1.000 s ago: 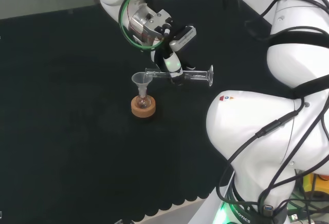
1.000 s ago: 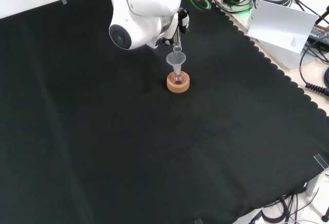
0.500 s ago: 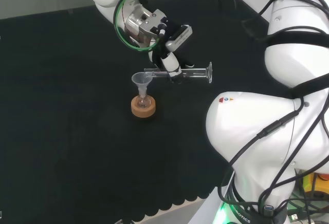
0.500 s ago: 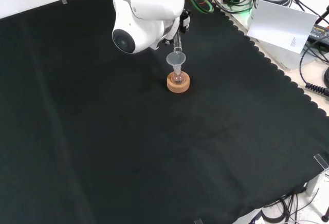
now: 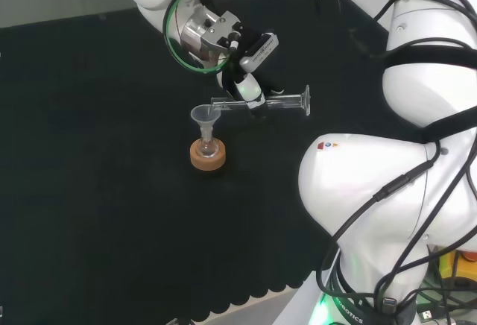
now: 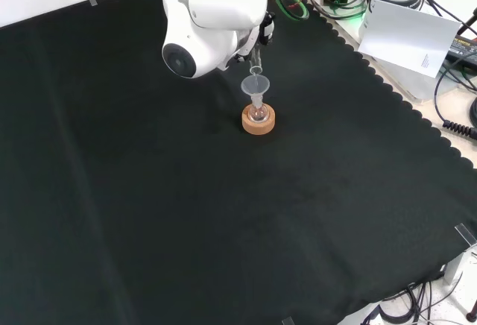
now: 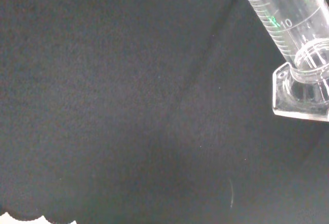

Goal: Pour the water from the graduated cylinder into the round-bottom flask.

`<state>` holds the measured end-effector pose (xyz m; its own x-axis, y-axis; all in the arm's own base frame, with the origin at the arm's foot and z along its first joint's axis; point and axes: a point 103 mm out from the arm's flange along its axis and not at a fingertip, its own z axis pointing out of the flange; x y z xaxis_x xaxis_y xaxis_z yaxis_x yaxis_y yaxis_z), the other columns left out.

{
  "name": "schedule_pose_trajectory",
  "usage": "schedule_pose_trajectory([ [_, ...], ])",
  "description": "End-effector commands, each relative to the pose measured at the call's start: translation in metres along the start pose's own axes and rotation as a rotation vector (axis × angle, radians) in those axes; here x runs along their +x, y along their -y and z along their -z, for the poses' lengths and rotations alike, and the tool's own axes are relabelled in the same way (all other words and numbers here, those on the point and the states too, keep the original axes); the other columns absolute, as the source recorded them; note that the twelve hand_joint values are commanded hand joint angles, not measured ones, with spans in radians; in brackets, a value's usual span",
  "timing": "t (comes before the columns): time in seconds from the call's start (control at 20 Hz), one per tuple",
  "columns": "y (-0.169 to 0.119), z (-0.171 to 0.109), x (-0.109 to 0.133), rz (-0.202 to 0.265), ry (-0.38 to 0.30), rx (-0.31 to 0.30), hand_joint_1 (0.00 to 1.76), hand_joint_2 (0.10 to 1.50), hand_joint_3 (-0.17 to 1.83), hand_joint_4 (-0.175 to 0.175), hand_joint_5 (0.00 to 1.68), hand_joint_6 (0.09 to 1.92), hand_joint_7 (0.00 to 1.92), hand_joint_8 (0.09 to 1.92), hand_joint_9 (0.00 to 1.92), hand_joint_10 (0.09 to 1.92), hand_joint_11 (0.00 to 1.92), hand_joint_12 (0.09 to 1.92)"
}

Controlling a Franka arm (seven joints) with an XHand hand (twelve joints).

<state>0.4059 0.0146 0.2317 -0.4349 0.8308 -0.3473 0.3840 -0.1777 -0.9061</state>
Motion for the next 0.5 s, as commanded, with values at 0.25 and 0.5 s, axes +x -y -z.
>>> schedule_pose_trajectory([
  [0.25,0.003,0.004,0.000,-0.026,0.035,0.004,1.27,1.09,0.00,-0.175,1.02,0.93,1.05,0.92,1.45,0.09,1.24,0.74],
  [0.5,0.007,0.011,0.007,-0.039,0.054,0.004,1.27,1.09,0.00,-0.175,1.02,0.93,1.05,0.92,1.46,0.09,1.24,0.74],
])
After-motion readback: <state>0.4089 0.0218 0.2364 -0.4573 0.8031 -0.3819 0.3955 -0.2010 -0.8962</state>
